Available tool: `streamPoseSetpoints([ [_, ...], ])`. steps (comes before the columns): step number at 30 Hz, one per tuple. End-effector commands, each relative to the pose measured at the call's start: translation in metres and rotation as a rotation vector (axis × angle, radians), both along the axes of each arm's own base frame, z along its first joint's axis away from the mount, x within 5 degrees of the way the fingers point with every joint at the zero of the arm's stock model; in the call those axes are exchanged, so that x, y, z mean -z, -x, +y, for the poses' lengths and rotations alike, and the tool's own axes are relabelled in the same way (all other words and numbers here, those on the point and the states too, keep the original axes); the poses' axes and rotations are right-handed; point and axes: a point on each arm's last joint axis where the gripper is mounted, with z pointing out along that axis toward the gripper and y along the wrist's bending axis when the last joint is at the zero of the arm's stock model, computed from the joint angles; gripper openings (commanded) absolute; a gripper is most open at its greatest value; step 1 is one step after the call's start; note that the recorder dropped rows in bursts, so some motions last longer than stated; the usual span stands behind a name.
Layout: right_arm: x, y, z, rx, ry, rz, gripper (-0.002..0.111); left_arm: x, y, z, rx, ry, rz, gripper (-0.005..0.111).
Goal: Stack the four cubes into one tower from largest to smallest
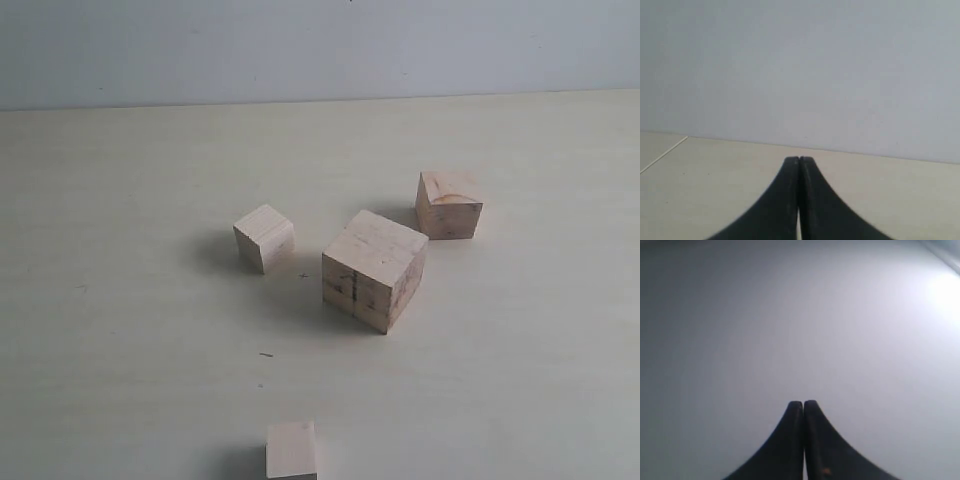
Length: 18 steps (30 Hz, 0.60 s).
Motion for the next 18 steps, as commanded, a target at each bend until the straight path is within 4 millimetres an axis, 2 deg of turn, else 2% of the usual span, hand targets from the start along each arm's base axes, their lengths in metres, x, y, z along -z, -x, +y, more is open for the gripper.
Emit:
streamPoseSetpoints([
  [1, -0.042, -0.065, 0.014, -0.019, 0.213, 0.263, 0.000, -0.001, 0.001, 0.000, 0.005, 0.004, -0.008, 0.000],
  [2, -0.043, -0.087, 0.016, -0.052, 0.222, 0.373, 0.000, -0.001, 0.001, 0.000, 0.005, 0.004, -0.008, 0.000],
  [4, -0.022, -0.146, 0.015, -0.112, 0.213, 0.704, 0.000, -0.001, 0.001, 0.000, 0.005, 0.004, -0.008, 0.000],
  [6, 0.020, -0.197, 0.011, -0.130, 0.158, 1.068, 0.000, -0.001, 0.001, 0.000, 0.005, 0.004, -0.008, 0.000],
  [7, 0.069, -0.228, 0.005, -0.122, 0.093, 1.418, 0.000, -0.001, 0.001, 0.000, 0.005, 0.004, -0.008, 0.000],
  [9, 0.120, -0.245, 0.003, -0.143, -0.053, 1.786, 0.000, -0.001, 0.001, 0.000, 0.005, 0.004, -0.008, 0.000],
  [10, 0.137, -0.247, 0.005, -0.174, -0.096, 1.947, 0.000, -0.001, 0.001, 0.000, 0.005, 0.004, -0.008, 0.000],
  [11, 0.154, -0.249, 0.010, -0.249, -0.078, 2.109, 0.000, -0.001, 0.001, 0.000, 0.005, 0.004, -0.008, 0.000],
  [12, 0.169, -0.249, 0.017, -0.375, 0.012, 2.241, 0.000, -0.001, 0.001, 0.000, 0.005, 0.004, -0.008, 0.000],
  [13, 0.179, -0.248, 0.025, -0.509, 0.091, 2.314, 0.000, -0.001, 0.001, 0.000, 0.005, 0.004, -0.008, 0.000],
  [14, 0.188, -0.247, 0.037, -0.730, 0.164, 2.353, 0.000, -0.001, 0.001, 0.000, 0.005, 0.004, -0.008, 0.000],
  [15, 0.194, -0.249, 0.045, -0.866, 0.144, 2.344, 0.000, -0.001, 0.001, 0.000, 0.005, 0.004, -0.008, 0.000],
  [17, 0.200, -0.254, 0.060, -1.088, 0.065, 2.247, 0.000, -0.001, 0.001, 0.000, 0.005, 0.004, -0.008, 0.000],
  [18, 0.201, -0.257, 0.064, -1.126, 0.031, 2.199, 0.000, -0.001, 0.001, 0.000, 0.005, 0.004, -0.008, 0.000],
])
